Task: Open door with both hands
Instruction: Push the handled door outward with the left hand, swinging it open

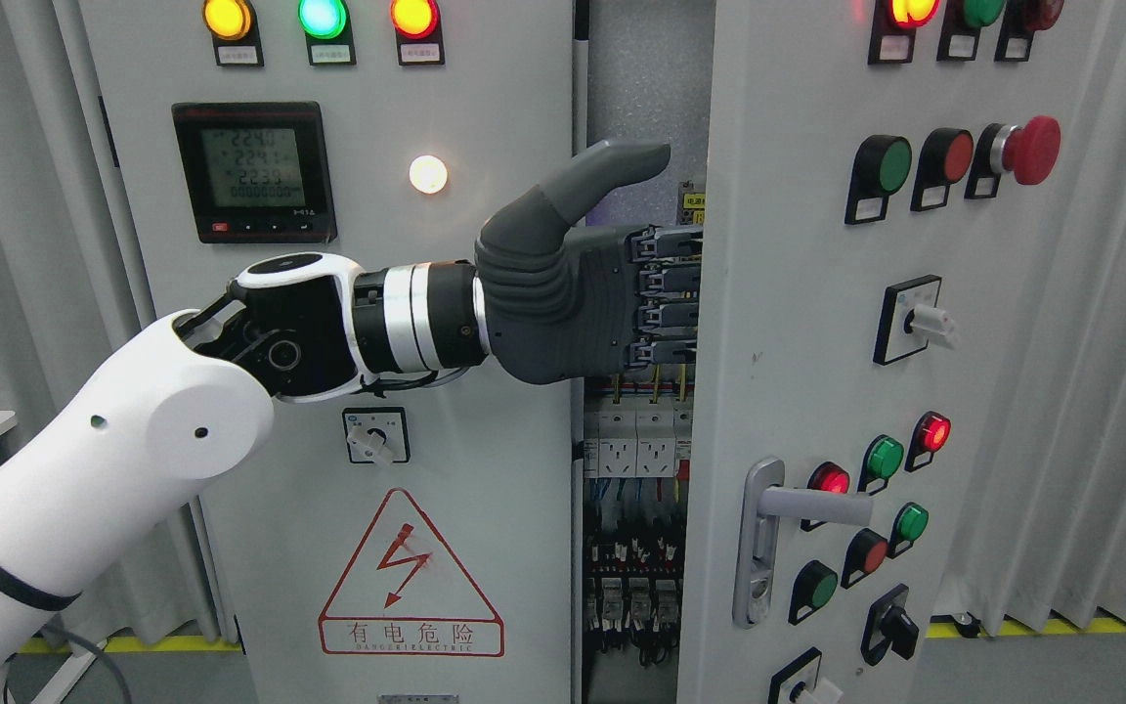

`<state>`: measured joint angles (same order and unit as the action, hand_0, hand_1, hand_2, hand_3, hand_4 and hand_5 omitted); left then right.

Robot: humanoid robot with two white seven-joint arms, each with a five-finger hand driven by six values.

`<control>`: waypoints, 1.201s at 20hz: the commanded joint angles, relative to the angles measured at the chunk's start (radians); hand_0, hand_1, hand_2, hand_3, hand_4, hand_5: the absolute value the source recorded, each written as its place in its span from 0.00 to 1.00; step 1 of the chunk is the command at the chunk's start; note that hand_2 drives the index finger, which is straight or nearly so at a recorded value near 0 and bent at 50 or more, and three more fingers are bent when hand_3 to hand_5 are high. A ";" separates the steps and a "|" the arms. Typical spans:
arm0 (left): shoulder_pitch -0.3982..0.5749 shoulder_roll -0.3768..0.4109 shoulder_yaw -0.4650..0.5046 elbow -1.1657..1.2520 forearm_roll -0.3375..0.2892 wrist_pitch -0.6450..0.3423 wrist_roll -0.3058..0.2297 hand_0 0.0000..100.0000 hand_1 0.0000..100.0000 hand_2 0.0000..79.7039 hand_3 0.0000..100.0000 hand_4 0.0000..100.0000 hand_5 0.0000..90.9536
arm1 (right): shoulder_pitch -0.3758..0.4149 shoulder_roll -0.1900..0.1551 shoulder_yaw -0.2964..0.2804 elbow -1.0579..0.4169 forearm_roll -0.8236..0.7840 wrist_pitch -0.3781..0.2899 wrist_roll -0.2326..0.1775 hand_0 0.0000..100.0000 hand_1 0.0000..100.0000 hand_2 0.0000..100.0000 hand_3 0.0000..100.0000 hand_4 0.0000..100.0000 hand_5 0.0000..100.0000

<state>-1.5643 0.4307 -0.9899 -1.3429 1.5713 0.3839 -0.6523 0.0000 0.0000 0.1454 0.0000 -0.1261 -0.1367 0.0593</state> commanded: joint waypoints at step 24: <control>-0.148 -0.245 -0.251 -0.031 0.078 -0.181 0.135 0.29 0.00 0.03 0.03 0.03 0.00 | -0.028 -0.003 0.000 -0.034 0.000 0.000 0.001 0.22 0.00 0.00 0.00 0.00 0.00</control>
<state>-1.6916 0.2542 -1.2063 -1.3417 1.6461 0.2247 -0.5531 0.0000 0.0000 0.1456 0.0000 -0.1263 -0.1367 0.0592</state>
